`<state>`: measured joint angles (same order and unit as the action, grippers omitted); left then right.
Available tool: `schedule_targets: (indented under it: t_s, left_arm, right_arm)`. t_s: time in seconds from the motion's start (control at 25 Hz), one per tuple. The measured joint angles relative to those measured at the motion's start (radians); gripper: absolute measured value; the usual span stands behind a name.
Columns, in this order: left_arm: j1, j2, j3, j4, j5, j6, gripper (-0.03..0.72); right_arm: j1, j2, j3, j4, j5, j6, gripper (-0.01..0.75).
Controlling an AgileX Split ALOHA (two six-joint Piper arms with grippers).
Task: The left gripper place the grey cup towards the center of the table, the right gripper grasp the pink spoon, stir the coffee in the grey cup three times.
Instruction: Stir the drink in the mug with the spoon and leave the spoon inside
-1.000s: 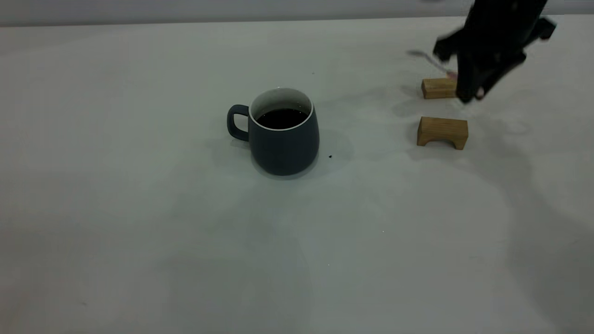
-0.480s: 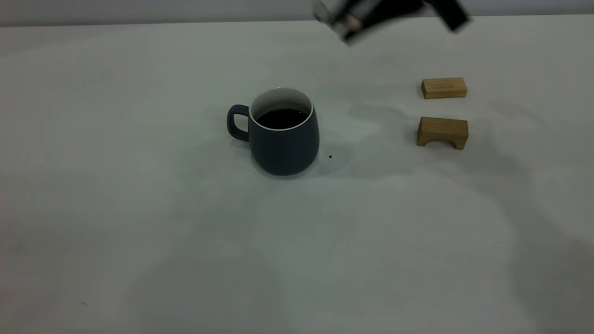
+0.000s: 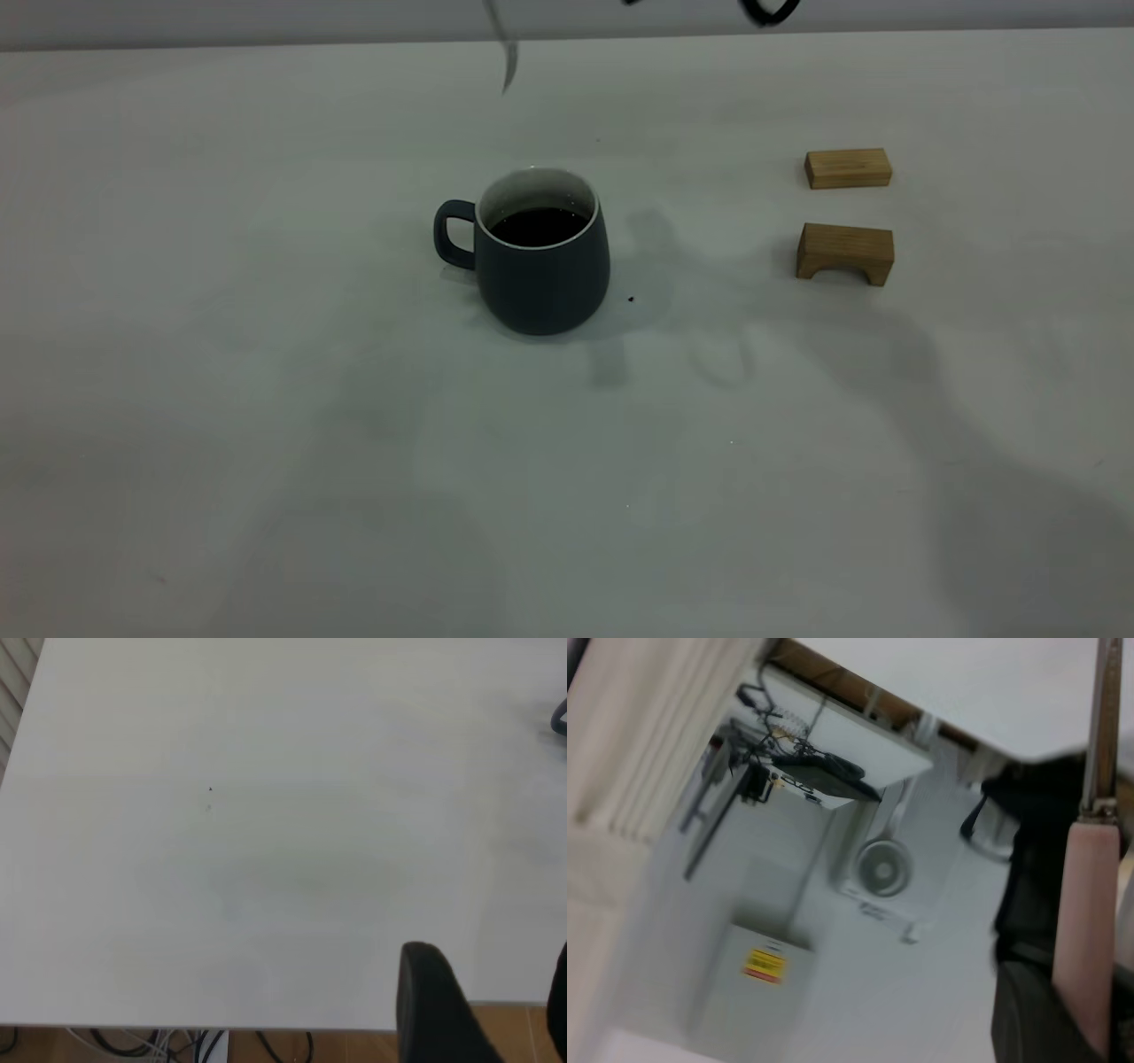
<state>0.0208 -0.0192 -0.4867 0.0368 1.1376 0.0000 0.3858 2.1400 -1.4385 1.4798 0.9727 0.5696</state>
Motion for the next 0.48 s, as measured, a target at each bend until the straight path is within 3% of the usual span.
schedule_targets:
  t_s: [0.16,0.48]
  left_arm:
    - [0.0,0.0,0.0,0.0,0.0,0.0,0.388]
    - [0.0,0.0,0.0,0.0,0.0,0.0,0.388]
  right_arm:
    - [0.013,0.0,0.001,-0.035,-0.041,0.193,0.141]
    - [0.014,0.079,0.002,-0.015,-0.062,0.196,0.141]
